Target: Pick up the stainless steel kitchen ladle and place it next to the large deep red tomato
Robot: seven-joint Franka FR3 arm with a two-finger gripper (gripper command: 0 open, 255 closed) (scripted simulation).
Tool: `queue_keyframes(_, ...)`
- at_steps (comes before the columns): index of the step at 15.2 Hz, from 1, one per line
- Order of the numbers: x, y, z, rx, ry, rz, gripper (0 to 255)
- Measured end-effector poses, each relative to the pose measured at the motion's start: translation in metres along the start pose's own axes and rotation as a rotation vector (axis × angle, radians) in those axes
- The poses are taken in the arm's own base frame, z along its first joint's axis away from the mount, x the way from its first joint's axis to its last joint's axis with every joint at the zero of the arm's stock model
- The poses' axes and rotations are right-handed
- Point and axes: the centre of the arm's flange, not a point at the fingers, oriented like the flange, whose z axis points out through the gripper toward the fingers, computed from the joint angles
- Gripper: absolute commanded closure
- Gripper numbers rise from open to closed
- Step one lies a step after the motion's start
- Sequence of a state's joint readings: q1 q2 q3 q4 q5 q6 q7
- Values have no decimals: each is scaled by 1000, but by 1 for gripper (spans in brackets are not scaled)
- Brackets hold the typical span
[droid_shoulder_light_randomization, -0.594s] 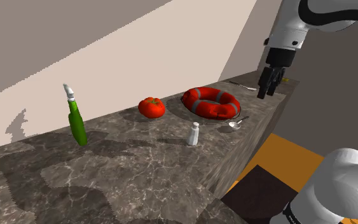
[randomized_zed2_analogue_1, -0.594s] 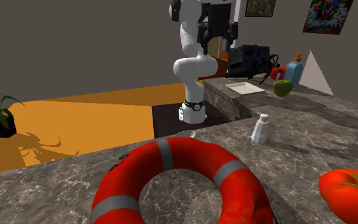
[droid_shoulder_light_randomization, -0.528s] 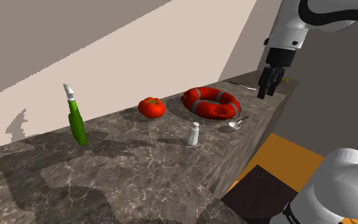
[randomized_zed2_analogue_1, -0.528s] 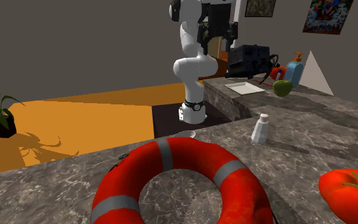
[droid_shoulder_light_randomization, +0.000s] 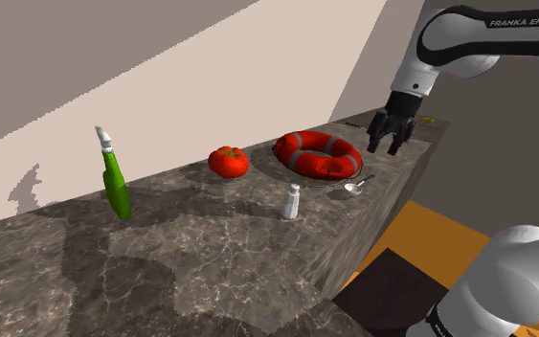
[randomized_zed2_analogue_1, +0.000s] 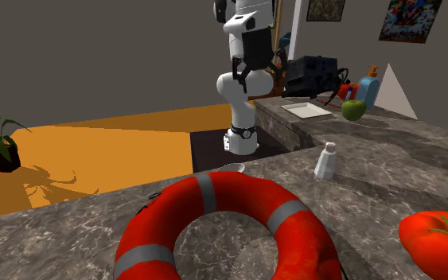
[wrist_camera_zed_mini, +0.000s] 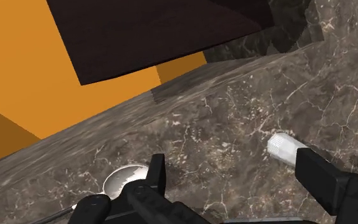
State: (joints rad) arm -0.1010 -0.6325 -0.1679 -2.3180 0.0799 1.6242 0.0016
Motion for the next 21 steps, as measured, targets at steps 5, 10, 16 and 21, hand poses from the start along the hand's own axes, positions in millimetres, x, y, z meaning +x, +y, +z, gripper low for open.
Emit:
queue_keyframes(5, 34, 56, 36, 89, 18, 199, 0)
queue_keyframes(10, 61, 113, 75, 178, 36, 398, 0)
queue_keyframes(16, 78, 180, 130, 284, 57, 637, 0)
queue_keyframes(21, 81, 206, 165, 331, 68, 746, 0)
